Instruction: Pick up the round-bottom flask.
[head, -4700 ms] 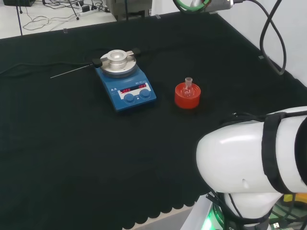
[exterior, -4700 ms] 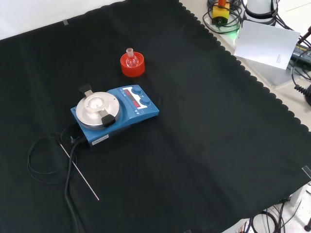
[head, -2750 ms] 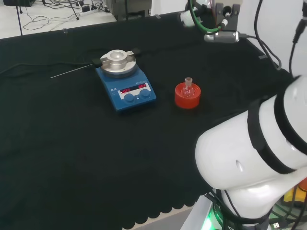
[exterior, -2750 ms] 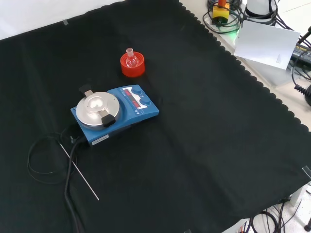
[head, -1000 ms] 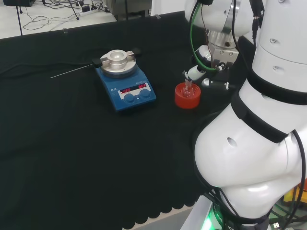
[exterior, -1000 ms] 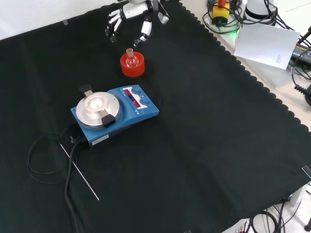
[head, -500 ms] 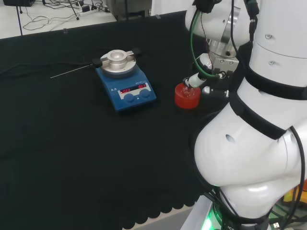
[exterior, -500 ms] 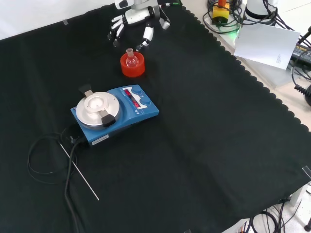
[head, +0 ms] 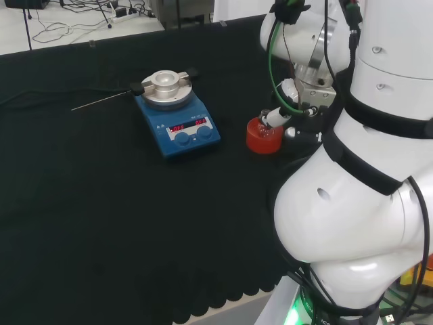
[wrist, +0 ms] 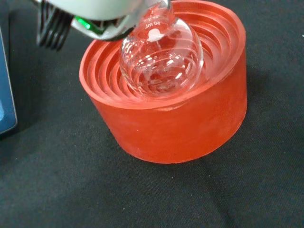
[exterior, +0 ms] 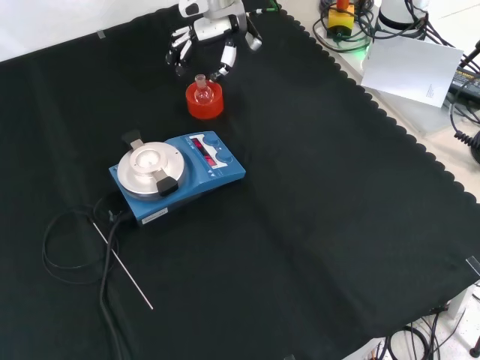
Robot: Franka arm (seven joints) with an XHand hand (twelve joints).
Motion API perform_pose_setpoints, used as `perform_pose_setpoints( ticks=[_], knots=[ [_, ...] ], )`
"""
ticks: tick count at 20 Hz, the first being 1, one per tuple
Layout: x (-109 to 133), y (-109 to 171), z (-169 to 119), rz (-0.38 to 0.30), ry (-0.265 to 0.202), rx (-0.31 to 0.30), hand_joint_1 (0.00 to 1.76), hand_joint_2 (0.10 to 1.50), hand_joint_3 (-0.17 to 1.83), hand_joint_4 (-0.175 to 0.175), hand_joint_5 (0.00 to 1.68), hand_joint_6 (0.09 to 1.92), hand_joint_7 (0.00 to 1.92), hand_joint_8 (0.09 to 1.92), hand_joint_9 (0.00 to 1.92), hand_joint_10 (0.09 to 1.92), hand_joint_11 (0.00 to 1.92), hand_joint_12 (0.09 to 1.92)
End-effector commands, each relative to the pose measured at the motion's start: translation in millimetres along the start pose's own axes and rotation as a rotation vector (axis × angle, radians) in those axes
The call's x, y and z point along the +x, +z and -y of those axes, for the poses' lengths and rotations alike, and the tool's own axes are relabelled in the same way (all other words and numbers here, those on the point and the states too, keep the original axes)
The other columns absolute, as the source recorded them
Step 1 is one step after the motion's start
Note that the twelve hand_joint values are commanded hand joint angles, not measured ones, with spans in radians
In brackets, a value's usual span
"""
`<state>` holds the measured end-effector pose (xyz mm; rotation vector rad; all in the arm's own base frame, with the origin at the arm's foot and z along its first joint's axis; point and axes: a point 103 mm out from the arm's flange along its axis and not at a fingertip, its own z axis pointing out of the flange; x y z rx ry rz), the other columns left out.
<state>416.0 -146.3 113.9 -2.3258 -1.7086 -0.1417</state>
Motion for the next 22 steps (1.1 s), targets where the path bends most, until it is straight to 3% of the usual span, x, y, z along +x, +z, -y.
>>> perform_pose_setpoints(
  ticks=[1, 3, 12, 22],
  knots=[
    [-2.6, 7.8, 0.0, -0.008, -0.003, -0.003, 0.94, 0.57, 0.69, -0.036, 0.69, 0.4, 0.19, 0.64, 0.4, 0.68, 0.04, 1.41],
    [-1.4, 8.9, -1.6, 0.015, -0.014, -0.006, 0.94, 0.57, 0.69, -0.037, 0.67, 0.46, 0.19, 0.64, 0.4, 0.68, 0.04, 1.41],
    [-3.2, 14.4, -4.3, 0.004, -0.014, -0.018, 0.95, 0.57, 0.7, -0.044, 0.69, 0.57, 0.2, 0.64, 0.39, 0.68, 0.04, 1.41],
    [3.8, 13.5, -7.4, -0.003, -0.028, -0.05, 0.97, 0.59, 0.7, -0.057, 0.8, 0.64, 0.23, 0.66, 0.42, 0.69, 0.06, 1.41]
  ],
)
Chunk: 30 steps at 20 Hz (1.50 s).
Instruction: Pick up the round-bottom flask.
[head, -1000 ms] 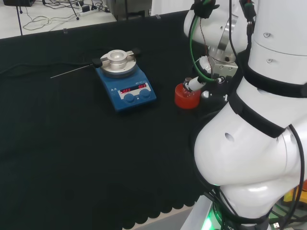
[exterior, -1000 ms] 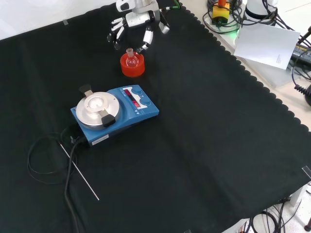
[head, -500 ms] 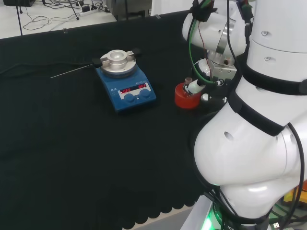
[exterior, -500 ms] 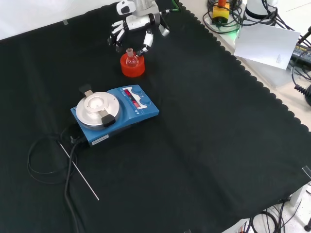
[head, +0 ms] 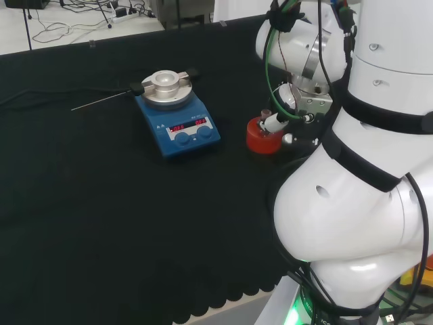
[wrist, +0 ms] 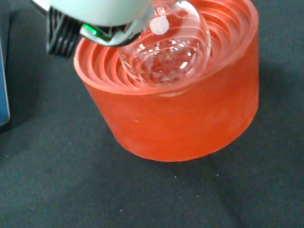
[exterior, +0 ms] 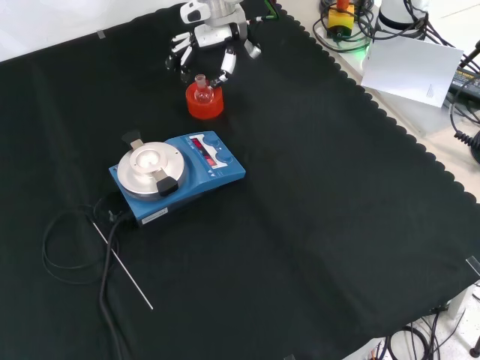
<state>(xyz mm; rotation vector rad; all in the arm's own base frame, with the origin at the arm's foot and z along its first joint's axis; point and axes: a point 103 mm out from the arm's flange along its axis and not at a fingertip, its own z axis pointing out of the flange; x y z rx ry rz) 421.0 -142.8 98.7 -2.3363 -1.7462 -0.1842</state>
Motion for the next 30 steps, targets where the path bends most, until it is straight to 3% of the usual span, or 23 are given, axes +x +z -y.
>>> perform_pose_setpoints(
  ticks=[1, 12, 17, 19, 20, 22, 30],
  knots=[
    [3, -2, -2, -0.001, -0.007, -0.011, 0.97, 0.59, 0.7, -0.059, 0.81, 0.64, 0.24, 0.66, 0.42, 0.69, 0.06, 1.41],
    [1, -3, -4, 0.018, -0.002, -0.007, 0.99, 0.61, 0.7, -0.075, 0.89, 0.68, 0.26, 0.67, 0.45, 0.69, 0.09, 1.41],
    [2, -4, -4, 0.043, -0.007, -0.04, 0.99, 0.62, 0.7, -0.084, 0.94, 0.67, 0.27, 0.67, 0.46, 0.68, 0.1, 1.4],
    [3, -6, -4, 0.059, -0.008, -0.067, 1.07, 0.74, 0.55, 0.032, 1.09, 0.75, 0.31, 0.68, 0.51, 0.66, 0.13, 1.4],
    [3, -7, -4, 0.056, -0.007, -0.07, 1.09, 0.74, 0.55, 0.063, 1.14, 0.77, 0.34, 0.67, 0.55, 0.64, 0.15, 1.39],
    [3, -11, -4, 0.045, 0.001, -0.066, 1.12, 0.71, 0.62, 0.069, 1.18, 0.8, 0.38, 0.67, 0.59, 0.62, 0.19, 1.38],
    [17, -55, -3, 0.018, 0.008, -0.038, 1.13, 0.68, 0.69, 0.036, 1.19, 0.84, 0.38, 0.66, 0.62, 0.59, 0.22, 1.37]
  ],
)
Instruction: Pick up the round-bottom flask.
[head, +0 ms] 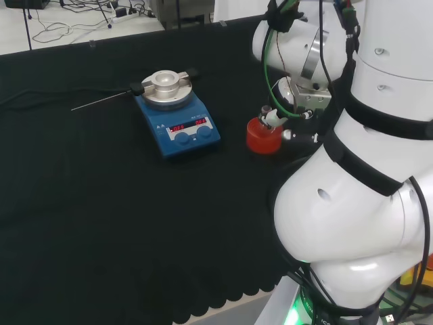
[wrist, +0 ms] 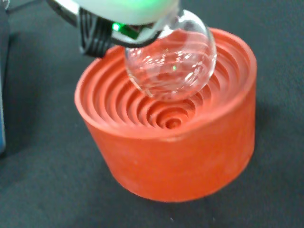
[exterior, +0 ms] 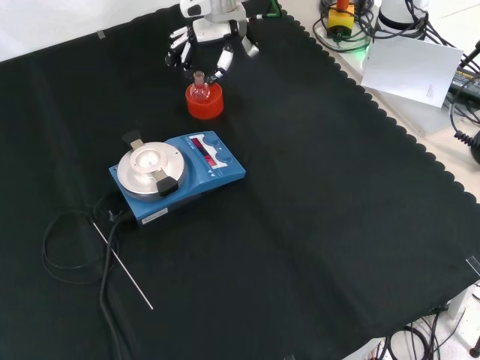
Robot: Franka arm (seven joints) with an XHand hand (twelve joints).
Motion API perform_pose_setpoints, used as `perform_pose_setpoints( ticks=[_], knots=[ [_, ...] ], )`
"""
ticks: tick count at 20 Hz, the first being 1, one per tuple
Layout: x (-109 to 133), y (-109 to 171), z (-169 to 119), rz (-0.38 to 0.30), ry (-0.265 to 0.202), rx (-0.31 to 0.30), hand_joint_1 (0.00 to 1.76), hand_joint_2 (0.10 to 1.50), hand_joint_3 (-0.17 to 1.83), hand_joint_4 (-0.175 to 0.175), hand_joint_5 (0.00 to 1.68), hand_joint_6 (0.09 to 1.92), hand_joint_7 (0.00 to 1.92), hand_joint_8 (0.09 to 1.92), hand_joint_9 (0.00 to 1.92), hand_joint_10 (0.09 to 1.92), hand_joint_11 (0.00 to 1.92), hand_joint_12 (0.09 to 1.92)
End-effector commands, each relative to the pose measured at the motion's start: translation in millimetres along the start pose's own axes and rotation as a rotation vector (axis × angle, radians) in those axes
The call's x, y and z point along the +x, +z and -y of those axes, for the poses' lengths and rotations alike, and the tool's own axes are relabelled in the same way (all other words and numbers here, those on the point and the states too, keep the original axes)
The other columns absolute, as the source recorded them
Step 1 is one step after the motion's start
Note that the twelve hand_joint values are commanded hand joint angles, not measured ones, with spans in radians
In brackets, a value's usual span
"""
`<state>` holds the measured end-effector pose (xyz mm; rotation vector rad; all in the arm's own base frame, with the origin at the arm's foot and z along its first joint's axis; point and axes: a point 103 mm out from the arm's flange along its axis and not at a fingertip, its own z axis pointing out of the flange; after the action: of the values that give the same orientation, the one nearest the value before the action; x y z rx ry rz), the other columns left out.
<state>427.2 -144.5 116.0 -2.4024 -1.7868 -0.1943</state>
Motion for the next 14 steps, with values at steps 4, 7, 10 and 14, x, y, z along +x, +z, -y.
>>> perform_pose_setpoints(
  ticks=[4, 7, 10, 14],
  knots=[
    [26, -66, -2, -0.014, 0.002, 0.055, 1.14, 0.67, 0.72, 0.027, 1.19, 0.85, 0.37, 0.66, 0.62, 0.59, 0.22, 1.37],
    [43, -87, -5, 0.006, -0.017, 0.06, 1.14, 0.66, 0.73, 0.025, 1.19, 0.85, 0.35, 0.65, 0.6, 0.59, 0.22, 1.37],
    [62, -104, -8, 0.016, -0.04, 0.048, 1.14, 0.66, 0.73, 0.024, 1.19, 0.85, 0.34, 0.65, 0.6, 0.59, 0.22, 1.37],
    [85, -118, -17, 0.02, -0.07, 0.037, 1.14, 0.66, 0.74, 0.022, 1.19, 0.86, 0.33, 0.65, 0.59, 0.59, 0.23, 1.37]
  ],
)
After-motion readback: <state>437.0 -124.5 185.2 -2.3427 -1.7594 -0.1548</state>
